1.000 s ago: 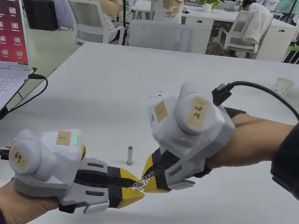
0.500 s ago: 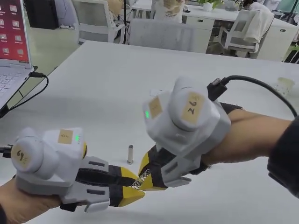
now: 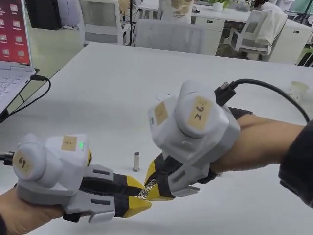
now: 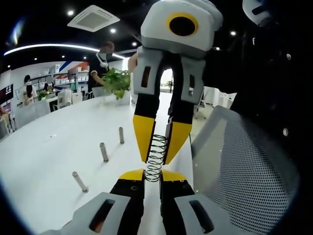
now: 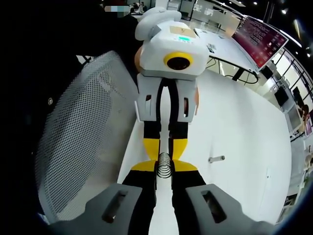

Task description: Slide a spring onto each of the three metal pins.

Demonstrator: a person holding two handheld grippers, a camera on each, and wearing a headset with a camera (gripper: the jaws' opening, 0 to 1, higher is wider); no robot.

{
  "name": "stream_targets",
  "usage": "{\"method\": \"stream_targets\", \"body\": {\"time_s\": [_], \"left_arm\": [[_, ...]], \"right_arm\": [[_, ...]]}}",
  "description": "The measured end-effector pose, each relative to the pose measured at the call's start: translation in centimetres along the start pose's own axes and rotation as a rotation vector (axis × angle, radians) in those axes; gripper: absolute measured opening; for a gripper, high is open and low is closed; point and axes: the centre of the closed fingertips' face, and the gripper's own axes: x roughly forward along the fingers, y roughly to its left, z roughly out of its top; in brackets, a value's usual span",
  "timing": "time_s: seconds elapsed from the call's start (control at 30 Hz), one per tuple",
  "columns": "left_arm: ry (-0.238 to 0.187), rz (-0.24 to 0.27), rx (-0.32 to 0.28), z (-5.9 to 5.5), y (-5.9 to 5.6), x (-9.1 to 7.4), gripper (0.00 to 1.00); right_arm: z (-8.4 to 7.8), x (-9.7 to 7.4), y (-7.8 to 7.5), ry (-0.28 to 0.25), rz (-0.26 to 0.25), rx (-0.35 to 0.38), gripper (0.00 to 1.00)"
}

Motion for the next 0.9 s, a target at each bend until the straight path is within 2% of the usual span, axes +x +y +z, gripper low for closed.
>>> {"method": "stream_targets", "body": {"time_s": [0.9], "left_arm": [[-0.019,0.013,-0.030,0.27,0.23,-0.16,0.14]], "right_arm": [[-0.41,0.03,0.31,0.007,0.007,0.007,0.08]]}}
